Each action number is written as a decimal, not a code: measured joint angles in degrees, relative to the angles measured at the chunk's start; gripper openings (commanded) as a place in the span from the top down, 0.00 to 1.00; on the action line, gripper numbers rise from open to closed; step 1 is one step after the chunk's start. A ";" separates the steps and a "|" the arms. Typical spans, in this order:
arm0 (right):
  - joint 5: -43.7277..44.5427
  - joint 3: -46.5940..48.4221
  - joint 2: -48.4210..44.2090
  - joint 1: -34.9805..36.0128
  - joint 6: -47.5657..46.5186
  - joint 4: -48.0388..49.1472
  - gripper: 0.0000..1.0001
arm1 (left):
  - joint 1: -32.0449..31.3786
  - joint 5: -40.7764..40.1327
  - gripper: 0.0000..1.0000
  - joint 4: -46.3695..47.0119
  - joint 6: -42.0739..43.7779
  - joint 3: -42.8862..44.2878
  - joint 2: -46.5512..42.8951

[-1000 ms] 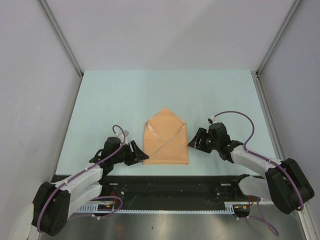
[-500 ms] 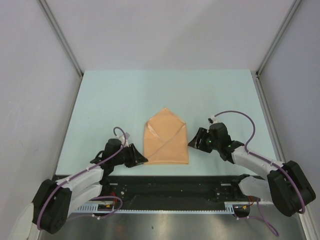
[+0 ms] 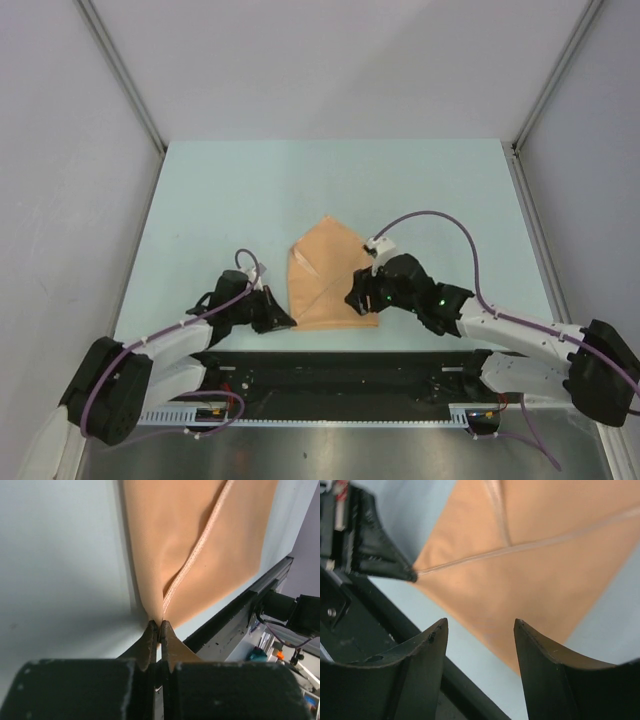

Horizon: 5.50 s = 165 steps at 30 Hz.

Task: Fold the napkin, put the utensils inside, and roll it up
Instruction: Roll the napkin with the utensil

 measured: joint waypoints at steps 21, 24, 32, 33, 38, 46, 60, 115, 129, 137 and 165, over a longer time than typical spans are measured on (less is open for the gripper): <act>45.46 19.89 36.50 39.06 -15.56 10.78 0.35 | 5.64 11.06 1.00 -1.03 2.49 5.01 6.78; 47.36 21.44 39.67 39.91 -16.81 11.80 0.35 | 6.32 11.89 1.00 -1.38 2.58 5.01 6.80; 49.68 22.40 45.13 40.44 -19.43 12.57 0.36 | 7.52 12.46 1.00 -2.12 3.56 5.03 6.80; 50.31 22.88 45.90 40.44 -19.50 12.46 0.36 | 7.58 12.52 1.00 -2.19 3.61 5.03 6.80; 54.23 26.91 50.07 40.00 -18.18 9.22 0.37 | 8.33 13.40 1.00 -3.21 4.09 5.38 6.80; 59.23 28.33 50.84 37.90 -11.78 1.66 0.40 | 10.27 14.19 1.00 -5.62 6.49 7.15 7.58; 55.69 23.04 48.57 37.53 -16.17 4.63 0.83 | 11.34 15.15 0.98 -6.36 7.72 7.58 9.20; -43.98 57.18 65.83 -2.38 -27.39 -36.44 1.00 | -5.97 -18.71 0.27 -1.40 20.74 3.19 -9.81; -47.01 59.95 68.61 -3.48 -27.98 -39.76 1.00 | -7.85 -21.51 0.45 4.28 23.69 3.76 -7.50; -47.34 61.11 69.44 -3.63 -28.00 -41.16 1.00 | -8.57 -22.32 0.52 5.62 24.81 3.76 -5.81; -49.33 61.66 70.66 -4.85 -27.71 -42.34 1.00 | -8.74 -20.50 0.79 9.22 25.07 3.76 -2.43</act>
